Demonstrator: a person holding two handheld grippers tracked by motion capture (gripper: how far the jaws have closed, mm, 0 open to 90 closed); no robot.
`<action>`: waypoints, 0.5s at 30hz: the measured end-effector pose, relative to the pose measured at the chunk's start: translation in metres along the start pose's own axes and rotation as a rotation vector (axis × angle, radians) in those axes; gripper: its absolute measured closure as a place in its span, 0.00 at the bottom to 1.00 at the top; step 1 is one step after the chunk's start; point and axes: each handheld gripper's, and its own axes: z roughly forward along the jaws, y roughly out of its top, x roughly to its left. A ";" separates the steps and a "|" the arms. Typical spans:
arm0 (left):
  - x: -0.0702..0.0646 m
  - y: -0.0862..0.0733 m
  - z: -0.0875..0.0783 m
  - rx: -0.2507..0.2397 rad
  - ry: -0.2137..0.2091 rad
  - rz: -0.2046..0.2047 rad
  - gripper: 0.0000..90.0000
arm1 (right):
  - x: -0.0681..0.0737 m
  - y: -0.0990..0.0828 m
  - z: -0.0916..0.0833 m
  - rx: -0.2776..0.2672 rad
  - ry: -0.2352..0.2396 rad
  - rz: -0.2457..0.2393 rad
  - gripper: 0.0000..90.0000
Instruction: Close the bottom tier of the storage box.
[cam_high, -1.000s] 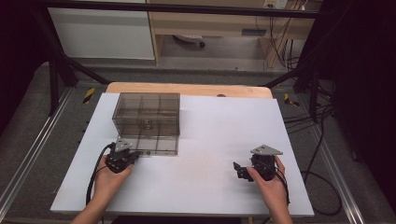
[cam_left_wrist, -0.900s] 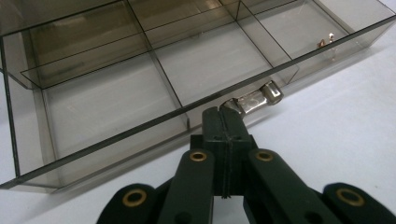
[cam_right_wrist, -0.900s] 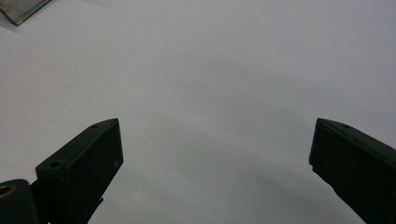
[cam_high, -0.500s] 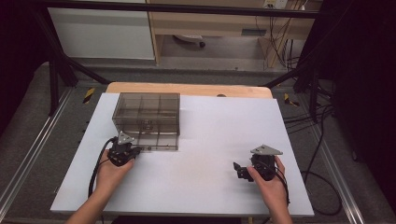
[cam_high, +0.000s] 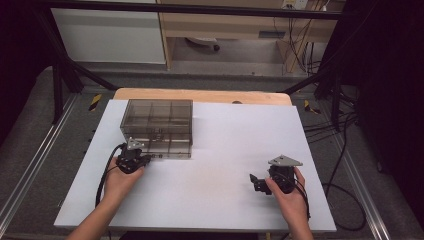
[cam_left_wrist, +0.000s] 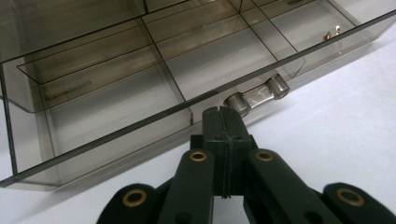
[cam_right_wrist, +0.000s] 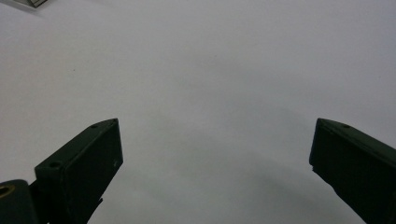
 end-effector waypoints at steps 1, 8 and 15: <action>0.000 0.000 0.001 0.003 0.000 -0.001 1.00 | 0.000 0.000 0.000 0.000 0.000 0.000 0.04; 0.004 0.002 0.003 0.005 -0.014 -0.031 1.00 | 0.000 0.000 0.001 0.007 -0.003 0.011 0.04; 0.004 0.004 0.005 0.014 -0.011 -0.026 1.00 | 0.000 0.000 0.001 0.012 -0.005 0.014 0.04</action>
